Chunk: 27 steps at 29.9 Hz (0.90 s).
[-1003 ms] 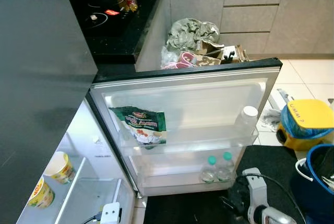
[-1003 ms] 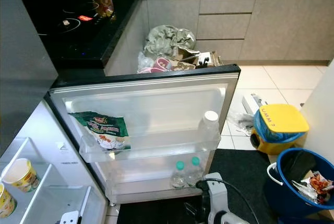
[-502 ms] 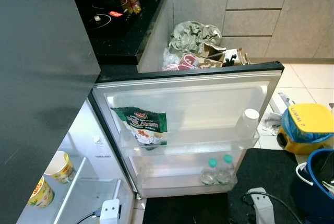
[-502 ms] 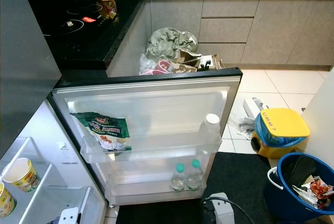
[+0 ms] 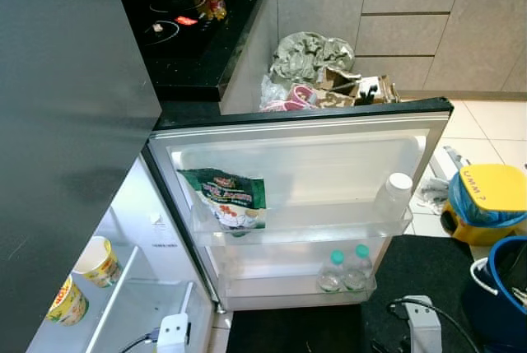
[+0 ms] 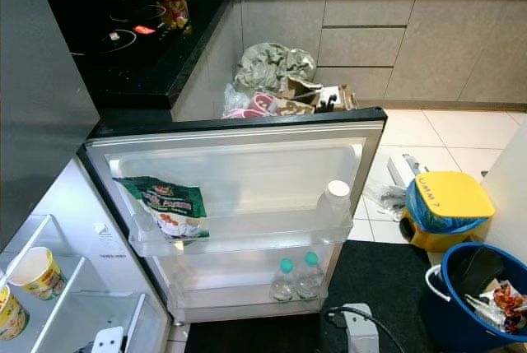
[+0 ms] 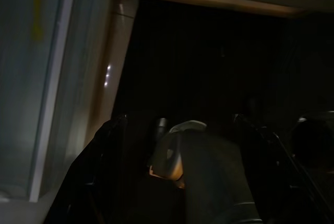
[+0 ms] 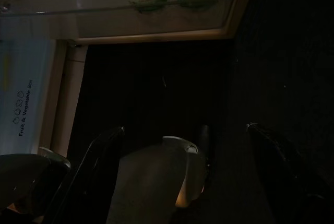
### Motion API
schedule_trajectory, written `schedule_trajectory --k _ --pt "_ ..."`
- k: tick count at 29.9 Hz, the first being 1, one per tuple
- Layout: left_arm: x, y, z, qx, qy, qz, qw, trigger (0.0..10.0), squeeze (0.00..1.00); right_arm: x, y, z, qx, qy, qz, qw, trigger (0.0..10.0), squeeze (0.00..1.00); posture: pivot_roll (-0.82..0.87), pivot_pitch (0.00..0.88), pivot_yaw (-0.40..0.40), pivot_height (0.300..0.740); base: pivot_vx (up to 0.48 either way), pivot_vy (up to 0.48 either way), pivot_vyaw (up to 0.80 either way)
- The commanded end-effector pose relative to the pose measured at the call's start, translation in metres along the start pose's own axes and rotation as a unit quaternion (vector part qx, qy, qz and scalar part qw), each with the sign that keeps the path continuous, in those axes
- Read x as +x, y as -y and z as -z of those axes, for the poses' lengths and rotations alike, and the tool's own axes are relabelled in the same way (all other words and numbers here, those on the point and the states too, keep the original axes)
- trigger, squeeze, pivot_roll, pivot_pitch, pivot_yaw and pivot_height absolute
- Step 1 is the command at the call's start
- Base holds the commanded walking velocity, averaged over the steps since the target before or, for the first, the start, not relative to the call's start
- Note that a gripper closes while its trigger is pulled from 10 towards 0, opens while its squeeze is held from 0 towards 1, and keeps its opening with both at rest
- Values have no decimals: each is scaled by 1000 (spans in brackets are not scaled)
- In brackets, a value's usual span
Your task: Restocking fridge
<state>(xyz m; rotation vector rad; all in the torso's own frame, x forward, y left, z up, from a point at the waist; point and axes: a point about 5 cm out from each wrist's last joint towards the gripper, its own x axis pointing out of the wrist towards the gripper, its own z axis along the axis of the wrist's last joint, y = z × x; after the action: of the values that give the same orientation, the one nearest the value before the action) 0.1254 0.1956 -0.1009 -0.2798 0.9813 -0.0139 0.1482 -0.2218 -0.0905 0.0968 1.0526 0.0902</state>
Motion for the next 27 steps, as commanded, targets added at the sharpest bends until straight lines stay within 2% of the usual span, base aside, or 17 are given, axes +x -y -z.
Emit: schedule_trajectory --k 1,5,7,9,13,15,19,21,24,25,26,27 --pt "-4 -12 0 -1 -5 -20 1000 10000 0 1 -3 3 2 2 5 1000 10000 0 -30 0 23 740 0 0 0" --pt "-5 -17 -9 -13 18 -26 999 10000 0 1 -4 3 -1 5 10 1000 10000 0 -6 0 13 740 0 0 0" --pt "-5 -21 -14 -37 34 -34 998 10000 0 1 -2 -1 -2 11 26 1000 10000 0 -25 0 33 740 0 0 0" --pt "-5 -21 -14 -37 34 -34 998 10000 0 1 -2 -1 -2 11 26 1000 10000 0 -25 0 33 740 0 0 0" --pt "-6 -22 -10 -35 25 -33 999 10000 0 0 7 -4 26 16 61 998 10000 0 -19 0 31 740 0 0 0" --pt "-6 -22 -11 -61 31 -37 997 10000 0 -1 10 -4 36 14 70 997 10000 0 -19 0 20 740 0 0 0" --pt "-4 -22 -18 -30 30 -47 998 10000 0 -1 13 -15 13 27 82 996 10000 0 -20 0 17 740 0 0 0" --pt "-2 -21 -21 -46 34 -47 997 10000 0 -1 15 -19 19 32 86 996 10000 0 -23 0 18 740 0 0 0" --pt "0 -16 -25 -45 32 -34 998 10000 0 -1 16 -23 15 33 86 996 10000 0 -13 0 17 740 0 0 0" --pt "1 -17 -32 -42 43 -46 997 10000 0 -1 17 -27 15 40 95 995 10000 0 -15 0 14 740 0 0 0" --pt "2 -19 -40 -58 58 -56 995 10000 0 -1 17 -29 21 43 102 994 10000 0 -12 0 12 740 0 0 0" --pt "2 -19 -40 -58 58 -56 995 10000 0 -1 17 -29 21 43 102 994 10000 0 -12 0 12 740 0 0 0"
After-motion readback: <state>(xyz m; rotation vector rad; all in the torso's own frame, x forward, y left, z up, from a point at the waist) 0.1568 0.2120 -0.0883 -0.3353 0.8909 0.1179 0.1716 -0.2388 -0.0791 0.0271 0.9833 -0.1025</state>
